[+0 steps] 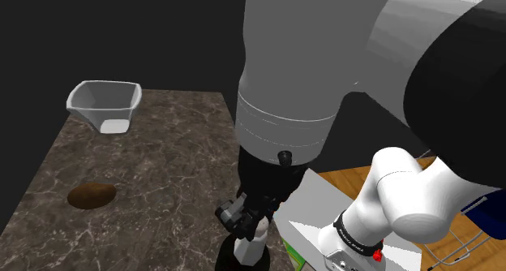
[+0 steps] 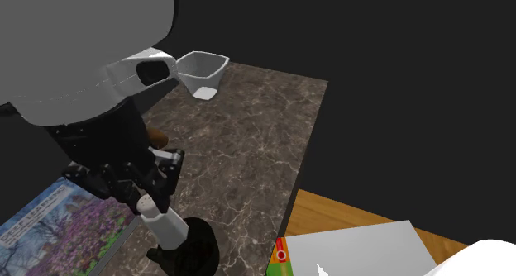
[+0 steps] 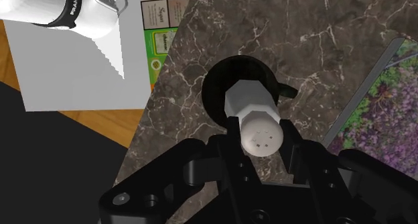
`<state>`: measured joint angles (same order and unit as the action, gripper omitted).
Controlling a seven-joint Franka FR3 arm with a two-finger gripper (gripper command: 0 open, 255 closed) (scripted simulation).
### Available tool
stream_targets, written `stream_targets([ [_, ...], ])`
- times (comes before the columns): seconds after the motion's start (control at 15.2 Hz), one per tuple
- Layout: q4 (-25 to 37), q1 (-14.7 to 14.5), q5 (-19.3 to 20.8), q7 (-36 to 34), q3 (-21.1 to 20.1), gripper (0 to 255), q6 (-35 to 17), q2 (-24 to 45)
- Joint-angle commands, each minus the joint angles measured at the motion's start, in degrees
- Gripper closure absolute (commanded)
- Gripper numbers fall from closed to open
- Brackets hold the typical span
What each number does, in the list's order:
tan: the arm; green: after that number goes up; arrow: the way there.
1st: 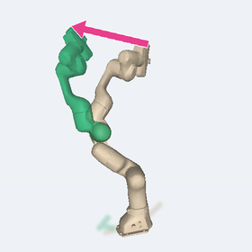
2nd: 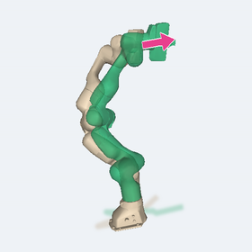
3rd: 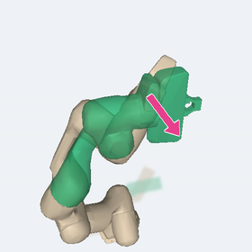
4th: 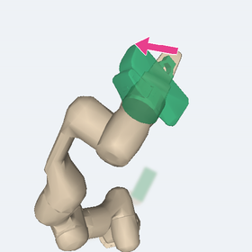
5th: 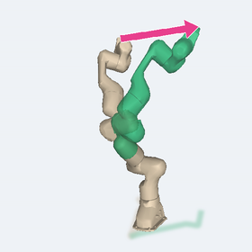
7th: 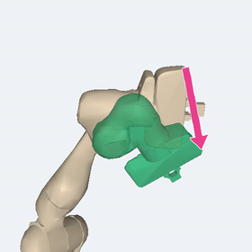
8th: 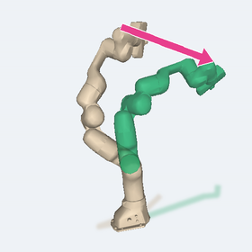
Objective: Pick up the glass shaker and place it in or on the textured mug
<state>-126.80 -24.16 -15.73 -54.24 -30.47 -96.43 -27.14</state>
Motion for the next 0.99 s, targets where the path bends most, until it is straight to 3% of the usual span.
stream_targets([
  [0.0, -1.6, -0.1, -0.2, 0.2, -0.3, 255, -1.7, 0.1],
  [0.59, -7.5, -0.3, -0.9, 0.4, -1.8, 255, -8.7, 1.2],
  [0.92, -7.5, -0.3, -0.9, 0.4, -1.8, 255, -8.7, 1.2],
])
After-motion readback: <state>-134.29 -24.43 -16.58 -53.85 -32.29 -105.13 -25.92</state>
